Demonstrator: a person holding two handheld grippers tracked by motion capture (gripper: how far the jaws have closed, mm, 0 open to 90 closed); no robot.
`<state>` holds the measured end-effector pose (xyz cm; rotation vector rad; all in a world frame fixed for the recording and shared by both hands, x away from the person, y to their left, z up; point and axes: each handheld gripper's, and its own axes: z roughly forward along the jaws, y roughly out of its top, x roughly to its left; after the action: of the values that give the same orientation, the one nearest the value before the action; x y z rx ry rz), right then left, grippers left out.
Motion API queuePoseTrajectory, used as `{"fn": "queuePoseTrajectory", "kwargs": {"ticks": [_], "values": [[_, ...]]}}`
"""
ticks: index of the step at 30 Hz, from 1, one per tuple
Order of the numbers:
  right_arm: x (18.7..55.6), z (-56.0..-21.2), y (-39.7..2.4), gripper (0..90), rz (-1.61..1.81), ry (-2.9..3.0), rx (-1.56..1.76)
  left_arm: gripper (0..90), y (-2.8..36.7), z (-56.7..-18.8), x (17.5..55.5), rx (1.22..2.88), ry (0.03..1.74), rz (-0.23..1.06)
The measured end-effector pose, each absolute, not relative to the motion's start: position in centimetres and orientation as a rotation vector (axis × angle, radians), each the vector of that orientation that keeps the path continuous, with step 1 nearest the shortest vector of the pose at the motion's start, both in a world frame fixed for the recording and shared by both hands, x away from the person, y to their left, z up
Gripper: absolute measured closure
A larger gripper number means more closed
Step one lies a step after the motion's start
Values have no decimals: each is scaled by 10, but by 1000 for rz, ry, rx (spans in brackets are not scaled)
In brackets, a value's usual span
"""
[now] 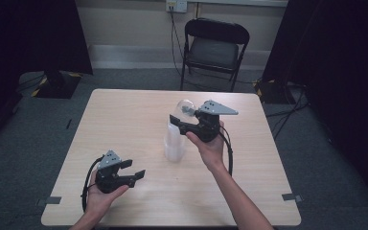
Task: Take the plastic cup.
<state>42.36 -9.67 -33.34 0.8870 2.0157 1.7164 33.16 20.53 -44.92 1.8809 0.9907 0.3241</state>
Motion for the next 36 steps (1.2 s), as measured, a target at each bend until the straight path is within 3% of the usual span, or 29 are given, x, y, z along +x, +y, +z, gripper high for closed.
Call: {"fn": "queuePoseTrajectory", "kwargs": {"ticks": [22,36], "values": [[397,-336,-129,398,1773,2039,982,344,186,-436,322,1915,886,328],[387,-354,-144,400,1820,2080,1051,343,163,-402,336,1870,781,406]]}}
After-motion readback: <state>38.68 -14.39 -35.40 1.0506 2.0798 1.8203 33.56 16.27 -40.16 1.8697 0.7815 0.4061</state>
